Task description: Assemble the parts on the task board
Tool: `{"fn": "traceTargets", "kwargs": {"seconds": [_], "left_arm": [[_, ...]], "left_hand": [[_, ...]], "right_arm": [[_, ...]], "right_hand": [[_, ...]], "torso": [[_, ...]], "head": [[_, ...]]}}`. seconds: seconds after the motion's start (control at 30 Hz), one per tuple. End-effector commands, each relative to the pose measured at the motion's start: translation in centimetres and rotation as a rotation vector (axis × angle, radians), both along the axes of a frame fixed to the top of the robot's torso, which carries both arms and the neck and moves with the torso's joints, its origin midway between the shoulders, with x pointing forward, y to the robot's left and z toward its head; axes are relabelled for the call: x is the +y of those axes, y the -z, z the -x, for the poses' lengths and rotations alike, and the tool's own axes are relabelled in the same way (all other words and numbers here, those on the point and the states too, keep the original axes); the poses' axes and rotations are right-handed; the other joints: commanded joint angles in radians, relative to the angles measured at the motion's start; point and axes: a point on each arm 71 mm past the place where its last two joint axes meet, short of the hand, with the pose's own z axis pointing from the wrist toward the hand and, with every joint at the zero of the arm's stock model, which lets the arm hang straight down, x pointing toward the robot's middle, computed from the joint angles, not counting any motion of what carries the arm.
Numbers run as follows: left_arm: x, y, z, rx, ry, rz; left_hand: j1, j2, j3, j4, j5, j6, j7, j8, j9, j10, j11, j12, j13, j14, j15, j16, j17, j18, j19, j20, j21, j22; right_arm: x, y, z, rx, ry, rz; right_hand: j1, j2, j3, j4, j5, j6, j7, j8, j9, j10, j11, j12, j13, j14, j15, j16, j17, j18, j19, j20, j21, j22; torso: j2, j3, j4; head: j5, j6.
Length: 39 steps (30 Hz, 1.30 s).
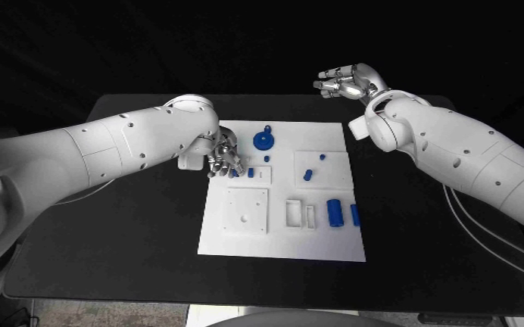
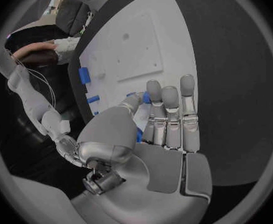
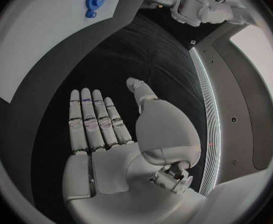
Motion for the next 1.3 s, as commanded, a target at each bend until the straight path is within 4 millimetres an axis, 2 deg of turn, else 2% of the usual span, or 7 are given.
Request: {"fn": "traceTargets", "kwargs": {"seconds": [0.03, 0.8, 1.03, 1.3], "left_arm": [[0.32, 1.16, 0.50, 0.038, 0.028, -0.053], [0.83, 1.54, 0.20, -0.001, 0.017, -0.083], [0.66, 1.58, 0.17, 0.003, -0.002, -0.060], [0.72, 1.66, 0.16, 0.020, -0.023, -0.053]], "left_hand": [[0.034, 0.026, 0.031, -0.037, -0.001, -0.001, -0.009, -0.007, 0.002, -0.004, -0.002, 0.005, 0.000, 0.001, 0.003, 0.005, -0.002, 0.005, -0.007, -0.002, 0.001, 0.021], [0.031, 0.027, 0.027, -0.034, -0.003, 0.000, -0.009, -0.008, 0.000, -0.002, -0.002, 0.005, -0.001, 0.002, 0.002, 0.006, -0.003, 0.005, -0.005, -0.002, 0.003, 0.020], [0.012, 0.026, 0.014, 0.006, -0.005, 0.005, -0.014, -0.008, -0.004, 0.001, -0.004, 0.004, -0.002, 0.006, 0.001, 0.004, -0.005, 0.003, -0.001, -0.003, -0.003, 0.019], [-0.006, 0.001, -0.009, 0.059, -0.010, 0.006, -0.017, -0.018, -0.016, -0.002, -0.005, 0.002, -0.002, 0.004, 0.002, 0.001, -0.006, -0.001, 0.004, -0.003, -0.019, 0.018]], "right_arm": [[0.15, 0.03, 0.04, 0.000, -0.014, 0.002], [0.17, 0.17, 0.11, 0.003, -0.018, 0.002], [0.15, 0.20, 0.11, 0.004, -0.017, 0.002], [0.15, 0.22, 0.11, 0.005, -0.018, 0.002]], "right_hand": [[-0.006, 0.004, 0.000, 0.004, 0.005, -0.006, 0.002, -0.003, -0.001, -0.009, 0.001, -0.003, -0.002, -0.006, -0.001, 0.002, -0.001, -0.007, -0.008, 0.002, 0.002, -0.001], [-0.007, 0.005, -0.001, 0.007, 0.005, -0.006, 0.002, -0.003, -0.001, -0.008, 0.001, -0.003, -0.001, -0.006, -0.001, 0.002, -0.001, -0.007, -0.008, 0.002, 0.002, -0.001], [-0.007, 0.005, -0.001, 0.007, 0.005, -0.006, 0.002, -0.003, -0.001, -0.008, 0.001, -0.003, -0.001, -0.006, -0.001, 0.002, -0.001, -0.007, -0.008, 0.002, 0.002, -0.001], [-0.007, 0.005, -0.002, 0.008, 0.006, -0.007, 0.002, -0.003, -0.001, -0.009, 0.001, -0.003, -0.002, -0.006, -0.001, 0.002, -0.001, -0.007, -0.009, 0.002, 0.002, -0.001]], "torso": [[-0.001, -0.0008, 0.0002], [-0.001, -0.0003, -0.0004], [0.000, 0.0003, -0.0007], [-0.001, 0.0005, -0.0004]], "head": [[0.001, -0.001], [0.002, -0.005], [0.001, -0.005], [-0.002, -0.007]]}}
